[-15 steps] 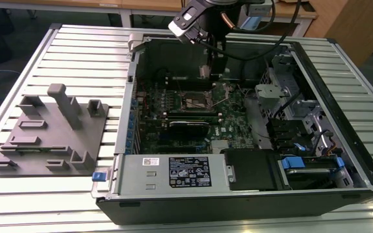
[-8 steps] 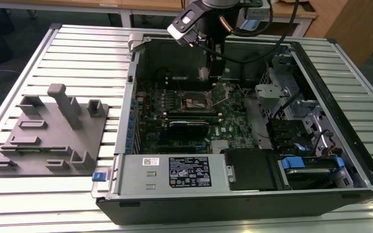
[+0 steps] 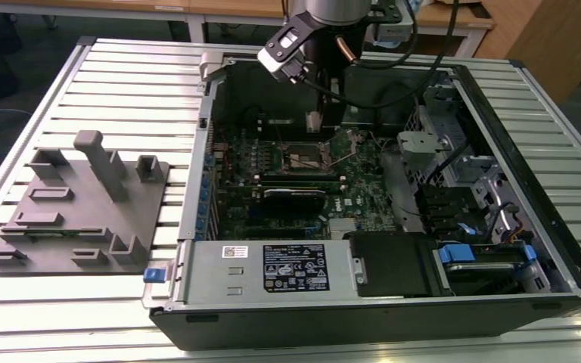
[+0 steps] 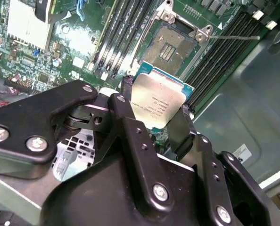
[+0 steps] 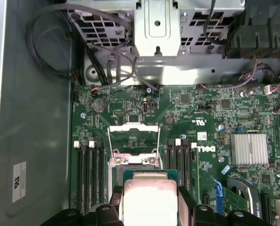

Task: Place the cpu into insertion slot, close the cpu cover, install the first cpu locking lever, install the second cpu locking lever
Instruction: 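Place the cpu into insertion slot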

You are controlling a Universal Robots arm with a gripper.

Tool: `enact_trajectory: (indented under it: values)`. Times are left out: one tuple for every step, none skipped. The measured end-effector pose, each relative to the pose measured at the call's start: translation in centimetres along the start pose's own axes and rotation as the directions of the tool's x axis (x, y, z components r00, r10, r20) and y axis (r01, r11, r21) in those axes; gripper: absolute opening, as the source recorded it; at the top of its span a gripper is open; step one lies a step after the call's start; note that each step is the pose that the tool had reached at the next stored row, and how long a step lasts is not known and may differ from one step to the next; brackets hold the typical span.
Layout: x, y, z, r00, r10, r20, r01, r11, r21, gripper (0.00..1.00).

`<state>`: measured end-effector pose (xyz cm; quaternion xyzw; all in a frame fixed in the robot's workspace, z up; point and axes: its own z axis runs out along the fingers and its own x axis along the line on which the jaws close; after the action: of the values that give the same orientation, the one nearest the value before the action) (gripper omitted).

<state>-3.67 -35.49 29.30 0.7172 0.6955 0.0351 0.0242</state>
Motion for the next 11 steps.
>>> enact_trajectory:
  values:
    - [0.0,-0.08,0.12,1.0,0.0,0.0,0.0,1.0,-0.0001,0.54]
    - [-0.01,-0.1,0.2,1.0,0.0,0.0,0.0,1.0,0.0,0.54]
    - [-0.01,-0.1,0.2,1.0,0.0,0.0002,0.0,1.0,0.0002,0.54]
    - [-0.01,-0.1,0.2,1.0,0.0,0.0003,0.0,1.0,0.0002,0.54]
    - [-0.01,-0.11,0.27,1.0,0.0,0.0001,0.0,1.0,0.0001,0.54]
    - [-0.01,-0.11,0.33,1.0,0.0,0.0001,0.0,1.0,0.0001,0.54]
    - [-0.01,-0.11,0.33,1.0,0.0,0.0001,0.0,1.0,0.0001,0.54]
    - [-0.01,-0.11,0.34,1.0,0.0,0.0001,0.0,1.0,0.0001,0.54]
    - [-0.01,-0.11,0.35,1.0,0.0,0.0,0.0,1.0,0.0001,0.54]
    - [-0.01,-0.11,0.37,1.0,0.0,-0.0001,0.0,1.0,0.0,0.54]
    - [-0.01,-0.12,0.39,1.0,0.0,-0.0001,0.0,1.0,0.0,0.54]
